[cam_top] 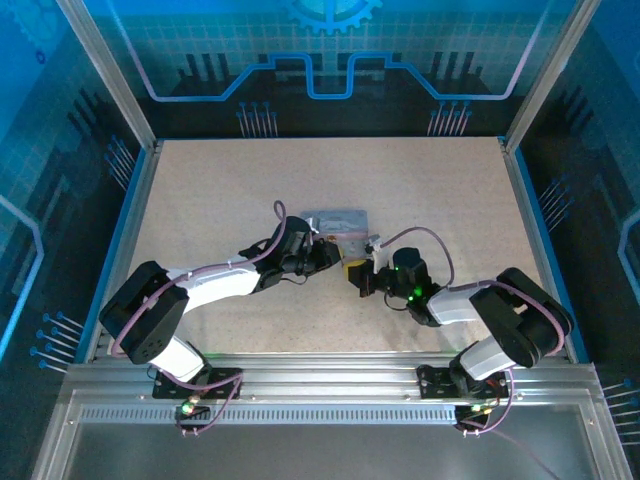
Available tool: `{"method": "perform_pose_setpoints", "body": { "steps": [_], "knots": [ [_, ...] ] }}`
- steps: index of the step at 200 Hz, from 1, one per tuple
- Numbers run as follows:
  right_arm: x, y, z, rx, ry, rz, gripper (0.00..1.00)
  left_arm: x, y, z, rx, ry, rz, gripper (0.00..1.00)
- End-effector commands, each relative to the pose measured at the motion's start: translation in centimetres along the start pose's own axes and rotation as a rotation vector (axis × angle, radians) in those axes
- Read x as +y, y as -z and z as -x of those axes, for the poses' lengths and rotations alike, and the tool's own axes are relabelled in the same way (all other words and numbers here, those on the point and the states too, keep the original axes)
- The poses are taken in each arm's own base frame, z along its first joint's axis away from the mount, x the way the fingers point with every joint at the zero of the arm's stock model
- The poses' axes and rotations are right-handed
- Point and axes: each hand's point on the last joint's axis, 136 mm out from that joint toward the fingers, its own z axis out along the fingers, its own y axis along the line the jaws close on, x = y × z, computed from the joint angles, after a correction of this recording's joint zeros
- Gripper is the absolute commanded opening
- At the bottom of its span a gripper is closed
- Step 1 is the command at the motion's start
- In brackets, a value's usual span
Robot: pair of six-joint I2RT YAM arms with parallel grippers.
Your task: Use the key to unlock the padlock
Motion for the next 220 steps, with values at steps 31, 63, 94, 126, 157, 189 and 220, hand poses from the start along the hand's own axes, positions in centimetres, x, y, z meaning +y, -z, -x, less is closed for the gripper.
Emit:
{"method": "perform_pose_setpoints", "body": {
  "steps": [31,63,94,126,157,189,220],
  "knots": [
    [0.4,-0.2,5.4,-0.143,0.078,0.022,0.0,-1.2,0.5,-1.4,0.062,-0.043,-0.042,0.16],
    [-0.2,-0.4,5.6,-0.138,0.084,0.011,0.0,-1.2,0.6,-1.4,0.064,-0.044,-0.041,0.16],
    [-0.5,-0.6,5.4,-0.128,0.088,0.006,0.0,-1.3,0.6,-1.4,0.063,-0.046,-0.045,0.16],
    [-0.8,-1.0,5.4,-0.126,0.091,0.002,0.0,-1.4,0.6,-1.4,0.065,-0.044,-0.046,0.16],
    [-1.1,-1.2,5.6,-0.131,0.092,0.004,0.0,-1.4,0.6,-1.4,0.066,-0.046,-0.046,0.16],
    [-1.2,-1.2,6.0,-0.136,0.096,0.014,0.0,-1.3,0.5,-1.5,0.071,-0.046,-0.043,0.16],
    [-0.7,-1.3,6.1,-0.125,0.098,0.053,0.0,-1.2,0.3,-1.6,0.075,-0.046,-0.039,0.16]
  ]
}}
